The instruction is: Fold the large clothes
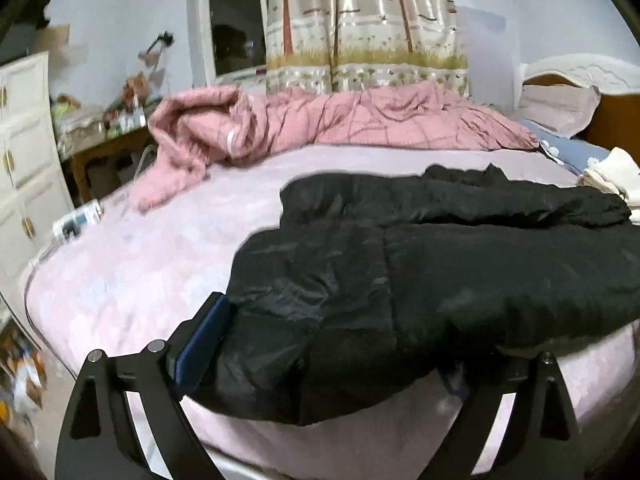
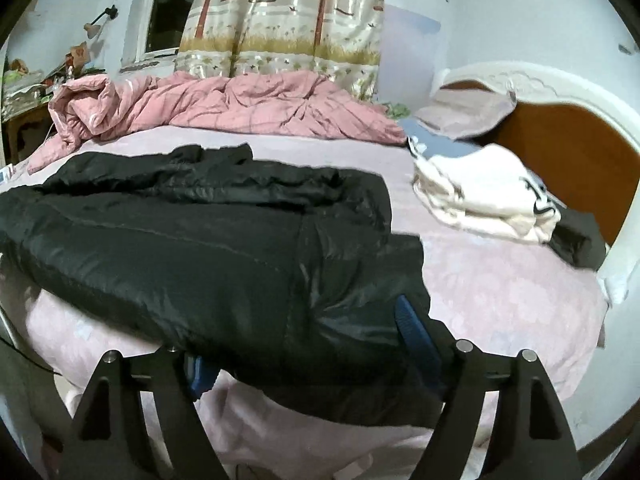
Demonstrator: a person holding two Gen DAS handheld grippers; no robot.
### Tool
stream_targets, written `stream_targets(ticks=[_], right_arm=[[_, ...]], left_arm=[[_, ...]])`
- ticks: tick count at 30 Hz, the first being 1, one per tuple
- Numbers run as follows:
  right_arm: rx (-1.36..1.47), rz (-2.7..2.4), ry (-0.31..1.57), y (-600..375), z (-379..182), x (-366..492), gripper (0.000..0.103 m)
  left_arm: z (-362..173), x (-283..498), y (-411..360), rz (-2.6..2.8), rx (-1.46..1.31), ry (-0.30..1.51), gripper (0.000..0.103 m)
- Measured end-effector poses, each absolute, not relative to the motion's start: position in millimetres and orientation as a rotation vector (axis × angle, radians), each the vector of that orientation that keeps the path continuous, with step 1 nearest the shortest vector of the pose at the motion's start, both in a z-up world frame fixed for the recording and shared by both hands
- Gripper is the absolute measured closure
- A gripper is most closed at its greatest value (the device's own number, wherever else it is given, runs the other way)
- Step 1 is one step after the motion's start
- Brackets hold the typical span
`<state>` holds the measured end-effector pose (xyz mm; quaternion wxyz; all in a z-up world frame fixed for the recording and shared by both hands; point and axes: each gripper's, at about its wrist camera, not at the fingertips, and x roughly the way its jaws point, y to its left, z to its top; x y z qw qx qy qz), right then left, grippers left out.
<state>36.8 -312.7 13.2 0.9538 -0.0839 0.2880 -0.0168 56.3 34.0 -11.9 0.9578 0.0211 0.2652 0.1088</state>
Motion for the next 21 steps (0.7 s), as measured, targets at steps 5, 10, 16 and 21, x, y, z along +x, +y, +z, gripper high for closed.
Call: stream_targets(ticks=[5, 10, 16, 21], right_arm=[[-0.183, -0.035, 0.522, -310.5, 44.7, 60.9, 0.022], [-0.231, -0.061, 0.444, -307.8, 76.4, 113.7, 0.014], [-0.173, -0.08, 0.542, -322.8, 62.9, 215.8, 0.014], [-0.04, -0.08, 0.628, -363.4, 30.6, 252.2, 0.014]], left_arm=[[19.3, 82.8, 35.1, 0.228, 0.063, 0.473, 0.01], [42.8, 147.6, 39.7, 0.251, 0.078, 0.484, 0.002], [9.0, 233.2, 54.1, 0.293, 0.102, 0.61, 0.002], [-13.7, 239.6, 77.2, 0.262, -0.012, 0.615, 0.002]])
